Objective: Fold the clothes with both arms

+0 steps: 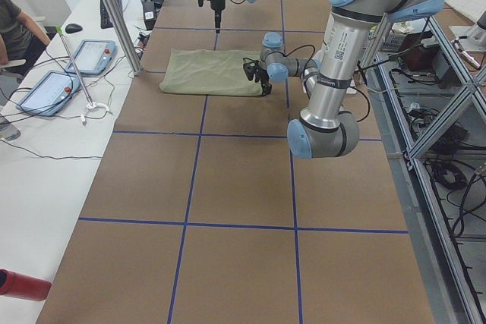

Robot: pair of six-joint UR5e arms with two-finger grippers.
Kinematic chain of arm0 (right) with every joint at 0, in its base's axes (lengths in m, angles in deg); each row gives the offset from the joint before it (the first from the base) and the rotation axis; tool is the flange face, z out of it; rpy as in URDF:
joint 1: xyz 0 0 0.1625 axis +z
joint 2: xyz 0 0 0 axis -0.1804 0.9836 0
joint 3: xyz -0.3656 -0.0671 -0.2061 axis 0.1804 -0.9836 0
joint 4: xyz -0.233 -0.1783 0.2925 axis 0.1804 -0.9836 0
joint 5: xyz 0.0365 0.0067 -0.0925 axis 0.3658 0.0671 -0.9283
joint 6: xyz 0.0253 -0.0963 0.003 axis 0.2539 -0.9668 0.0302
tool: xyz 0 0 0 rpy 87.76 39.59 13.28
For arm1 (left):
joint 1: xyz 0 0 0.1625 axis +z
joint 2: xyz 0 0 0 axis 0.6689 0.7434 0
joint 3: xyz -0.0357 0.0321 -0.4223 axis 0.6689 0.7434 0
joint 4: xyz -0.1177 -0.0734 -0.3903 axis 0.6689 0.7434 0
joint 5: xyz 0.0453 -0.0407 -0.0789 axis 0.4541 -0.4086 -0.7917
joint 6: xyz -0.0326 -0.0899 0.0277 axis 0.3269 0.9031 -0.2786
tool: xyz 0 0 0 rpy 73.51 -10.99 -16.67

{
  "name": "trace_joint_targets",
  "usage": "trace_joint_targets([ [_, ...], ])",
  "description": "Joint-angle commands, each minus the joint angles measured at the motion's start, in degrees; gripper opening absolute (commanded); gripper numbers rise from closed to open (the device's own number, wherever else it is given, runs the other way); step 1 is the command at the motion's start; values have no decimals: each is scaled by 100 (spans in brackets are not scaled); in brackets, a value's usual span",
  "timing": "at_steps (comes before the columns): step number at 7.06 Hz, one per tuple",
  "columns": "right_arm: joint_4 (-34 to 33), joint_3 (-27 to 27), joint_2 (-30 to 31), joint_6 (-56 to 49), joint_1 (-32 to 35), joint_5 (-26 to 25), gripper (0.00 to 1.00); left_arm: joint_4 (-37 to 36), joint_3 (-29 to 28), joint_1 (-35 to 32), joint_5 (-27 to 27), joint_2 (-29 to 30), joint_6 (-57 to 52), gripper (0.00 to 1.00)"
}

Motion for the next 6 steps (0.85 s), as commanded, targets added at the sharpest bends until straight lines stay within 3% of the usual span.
trace_joint_targets([
  [1, 7, 0, 5, 6, 0, 0, 100, 6, -22, 3, -1, 26, -10, 88],
  [3, -2, 0, 5, -3, 0, -9, 100, 6, -57, 3, -1, 26, -10, 85],
  [6, 7, -9, 5, 6, 0, -9, 100, 6, -48, -23, 8, 17, -27, 70],
])
